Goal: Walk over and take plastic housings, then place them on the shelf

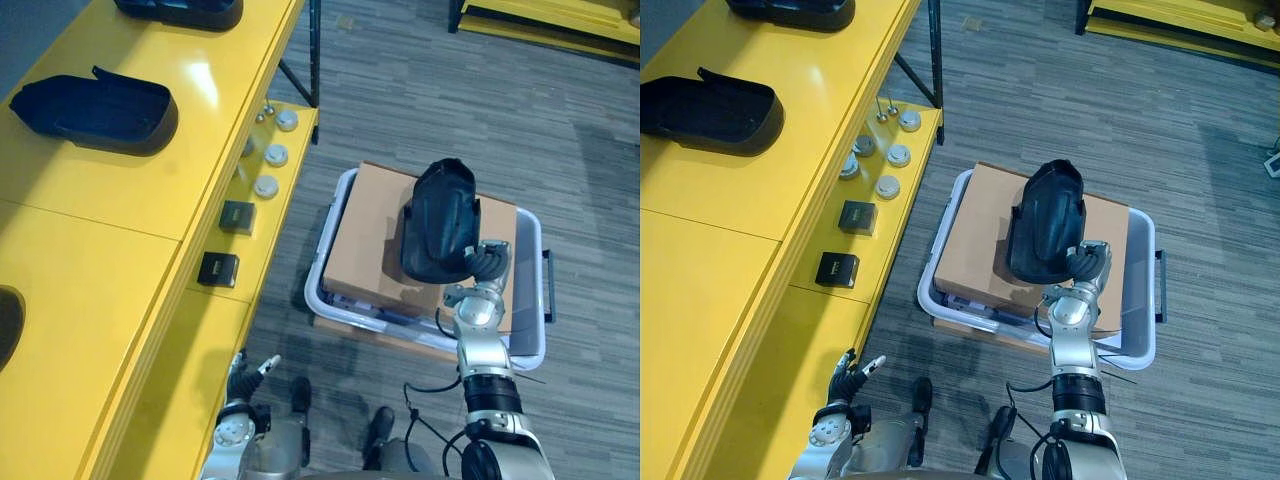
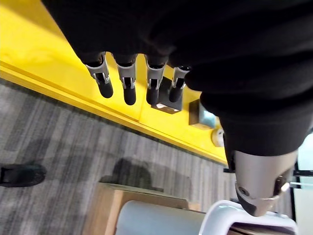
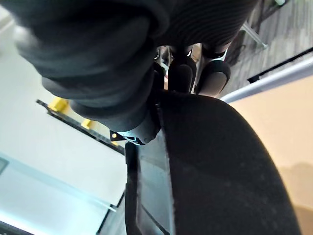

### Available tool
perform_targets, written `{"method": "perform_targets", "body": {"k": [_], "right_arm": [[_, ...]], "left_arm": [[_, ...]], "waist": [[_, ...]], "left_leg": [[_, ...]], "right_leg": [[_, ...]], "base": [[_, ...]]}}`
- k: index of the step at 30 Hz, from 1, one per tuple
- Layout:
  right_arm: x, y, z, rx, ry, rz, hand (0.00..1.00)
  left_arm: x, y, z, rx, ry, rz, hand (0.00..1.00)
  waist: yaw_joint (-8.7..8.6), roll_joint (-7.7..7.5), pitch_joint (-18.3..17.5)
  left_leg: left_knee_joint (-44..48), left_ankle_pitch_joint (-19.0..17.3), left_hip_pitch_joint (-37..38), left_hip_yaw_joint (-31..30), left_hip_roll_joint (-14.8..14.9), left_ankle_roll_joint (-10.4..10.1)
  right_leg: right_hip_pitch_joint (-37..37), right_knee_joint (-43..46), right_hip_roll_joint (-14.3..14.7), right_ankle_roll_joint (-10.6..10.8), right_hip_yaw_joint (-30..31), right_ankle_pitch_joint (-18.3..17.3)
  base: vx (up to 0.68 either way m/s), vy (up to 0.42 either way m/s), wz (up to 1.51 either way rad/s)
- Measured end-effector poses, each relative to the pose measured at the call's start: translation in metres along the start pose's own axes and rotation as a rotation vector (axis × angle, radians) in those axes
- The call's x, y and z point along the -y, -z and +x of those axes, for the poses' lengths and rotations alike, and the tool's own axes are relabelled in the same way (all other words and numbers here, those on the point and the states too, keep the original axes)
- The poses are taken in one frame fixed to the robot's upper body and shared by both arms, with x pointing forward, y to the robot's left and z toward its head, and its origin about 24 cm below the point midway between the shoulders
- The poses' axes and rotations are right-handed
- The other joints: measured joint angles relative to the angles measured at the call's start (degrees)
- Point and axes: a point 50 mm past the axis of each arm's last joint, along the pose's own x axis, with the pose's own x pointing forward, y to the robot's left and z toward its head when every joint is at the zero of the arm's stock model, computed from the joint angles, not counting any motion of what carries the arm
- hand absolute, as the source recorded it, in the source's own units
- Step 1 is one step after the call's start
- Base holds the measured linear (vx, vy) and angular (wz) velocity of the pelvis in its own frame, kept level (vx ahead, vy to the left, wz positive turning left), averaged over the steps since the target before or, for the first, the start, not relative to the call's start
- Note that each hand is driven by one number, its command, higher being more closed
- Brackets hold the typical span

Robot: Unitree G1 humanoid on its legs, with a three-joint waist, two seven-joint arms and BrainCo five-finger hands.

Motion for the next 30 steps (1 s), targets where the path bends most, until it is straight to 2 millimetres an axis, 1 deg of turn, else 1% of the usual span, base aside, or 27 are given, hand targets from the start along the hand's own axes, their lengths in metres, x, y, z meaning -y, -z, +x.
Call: {"method": "perform_targets", "body": {"k": [2,4,5,6,7,8,10,11,12,13,14,15,17,20,21,23,25,29,30], "right_arm": [[0.006,-0.009,-0.004,0.053,0.028,0.011,1.0],[0.009,-0.013,-0.008,0.082,0.033,0.014,1.0],[0.013,-0.019,-0.013,0.118,0.043,0.023,1.0],[0.013,-0.023,-0.014,0.135,0.044,0.03,1.0],[0.012,-0.032,-0.018,0.173,0.038,0.047,1.0],[0.011,-0.036,-0.02,0.196,0.03,0.057,1.0],[0.006,-0.052,-0.028,0.28,-0.003,0.088,1.0],[0.004,-0.062,-0.032,0.328,-0.02,0.103,1.0],[0.001,-0.067,-0.035,0.353,-0.034,0.11,1.0],[-0.002,-0.075,-0.04,0.398,-0.053,0.118,1.0],[-0.007,-0.083,-0.046,0.435,-0.09,0.137,1.0],[-0.011,-0.087,-0.05,0.451,-0.112,0.145,1.0],[-0.021,-0.098,-0.062,0.504,-0.177,0.154,1.0],[-0.036,-0.108,-0.078,0.556,-0.274,0.173,1.0],[-0.038,-0.109,-0.081,0.564,-0.291,0.175,1.0],[-0.049,-0.115,-0.095,0.602,-0.372,0.185,1.0],[-0.052,-0.119,-0.101,0.626,-0.397,0.196,1.0],[-0.051,-0.123,-0.104,0.644,-0.402,0.205,1.0],[-0.051,-0.123,-0.104,0.648,-0.402,0.206,1.0]], "left_arm": [[0.002,-0.016,-0.004,0.079,0.007,-0.017,0.0],[0.002,-0.024,-0.009,0.122,0.004,-0.031,0.0],[0.004,-0.036,-0.014,0.176,0.007,-0.057,0.0],[0.004,-0.041,-0.016,0.199,0.007,-0.067,0.0],[0.005,-0.051,-0.019,0.245,0.012,-0.083,0.0],[0.006,-0.057,-0.021,0.271,0.015,-0.092,0.0],[0.009,-0.083,-0.028,0.383,0.032,-0.125,0.0],[0.01,-0.102,-0.033,0.466,0.044,-0.148,0.0],[0.011,-0.111,-0.035,0.507,0.05,-0.161,0.0],[0.015,-0.128,-0.04,0.586,0.067,-0.184,0.0],[0.018,-0.143,-0.044,0.651,0.086,-0.209,0.0],[0.019,-0.15,-0.046,0.68,0.096,-0.228,0.0],[0.027,-0.17,-0.052,0.753,0.14,-0.285,0.0],[0.041,-0.187,-0.06,0.798,0.233,-0.347,0.0],[0.045,-0.189,-0.061,0.801,0.254,-0.356,0.0],[0.055,-0.194,-0.065,0.81,0.317,-0.372,0.0],[0.055,-0.194,-0.065,0.799,0.312,-0.4,0.0],[0.055,-0.196,-0.065,0.802,0.322,-0.397,0.0],[0.056,-0.198,-0.065,0.803,0.323,-0.399,1.0]], "waist": [[-0.19,0.23,-0.22],[-0.36,0.43,-1.01],[-0.45,0.53,-2.11],[-0.44,0.53,-2.44],[-0.45,0.5,-3.09],[-0.48,0.47,-3.56],[-0.57,0.42,-4.7],[-0.74,0.42,-4.81],[-0.87,0.41,-4.83],[-1.5,0.38,-4.96],[-1.6,0.35,-5.08],[-1.66,0.28,-5.3],[-1.68,0.13,-6.15],[-1.77,0.15,-6.83],[-1.79,0.16,-7.11],[-1.89,0.18,-7.9],[-2.09,0.19,-8.54],[-3.17,0.15,-9.8],[-3.19,0.11,-9.9]], "left_leg": [[-1.75,0.71,0.97,-0.12,-0.06,0.41],[-3.29,1.3,1.92,-0.13,0.21,-0.01],[-4.25,1.79,2.43,-0.31,0.39,-0.02],[-4.38,1.83,2.57,-0.32,0.45,-0.04],[-4.5,1.95,2.84,-0.33,0.53,0.12],[-4.56,2.03,2.86,-0.35,0.56,0.24],[-4.77,2.54,2.99,-0.57,0.46,0.69],[-4.77,2.57,3.26,-0.76,0.32,0.73],[-4.77,2.58,3.45,-0.94,0.22,0.74],[-4.8,2.58,3.8,-1.31,0.04,0.74],[-4.96,2.58,4.14,-1.6,-0.02,0.74],[-5.01,2.58,4.18,-1.56,-0.02,0.74],[-5.05,2.57,4.46,-1.54,-0.01,0.75],[-5.36,2.57,5.25,-1.44,0.04,0.75],[-5.45,2.57,5.26,-1.39,0.04,0.75],[-5.89,2.6,5.83,-0.95,0.08,0.78],[-5.95,2.59,5.96,-0.65,0.08,0.78],[-6.11,2.66,6.06,-0.41,0.07,0.86],[-6.12,2.66,6.13,-0.28,0.07,0.87]], "right_leg": [[0.02,0.11,-0.06,0.08,-0.29,-1.35],[0.17,0.18,0.24,-0.34,-0.3,-1.67],[0.31,0.16,0.48,-0.6,-0.41,-1.9],[0.41,0.12,0.56,-0.6,-0.43,-1.9],[0.62,0.06,0.72,-0.4,-0.44,-1.77],[0.61,0.05,0.8,-0.39,-0.45,-1.76],[0.78,-0.03,0.89,-0.39,-0.46,-1.75],[1.32,-0.2,0.9,-0.38,-0.66,-1.75],[1.75,-0.37,0.89,-0.38,-0.95,-1.75],[2.48,-0.63,0.87,-0.38,-1.44,-1.75],[2.87,-0.69,0.85,-0.38,-1.65,-1.75],[2.88,-0.7,0.85,-0.38,-1.63,-1.75],[3.1,-0.71,0.86,-0.38,-1.59,-1.75],[3.69,-0.74,0.89,-0.38,-1.44,-1.75],[3.64,-0.77,0.9,-0.38,-1.39,-1.76],[3.66,-0.78,0.92,-0.36,-0.95,-1.77],[3.58,-0.76,0.9,-0.36,-0.58,-1.78],[3.46,-0.69,0.89,-0.36,-0.28,-1.77],[3.41,-0.69,0.89,-0.36,-0.25,-1.77]], "base": [[-0.12,-0.047,-0.04],[-0.08,-0.043,-0.04],[-0.04,-0.036,0.01],[0.0,-0.033,0.03],[0.0,0.0,0.0],[0.04,-0.02,0.02],[0.06,-0.012,0.06],[0.05,-0.005,0.12],[0.06,0.001,0.2],[0.05,0.008,0.21],[0.05,0.011,0.15],[0.03,0.012,0.05],[0.0,0.0,0.0],[-0.01,0.001,-0.01],[-0.02,0.005,-0.09],[-0.03,0.006,-0.14],[-0.03,0.01,-0.11],[-0.01,0.006,-0.03],[0.0,0.013,-0.07]]}}
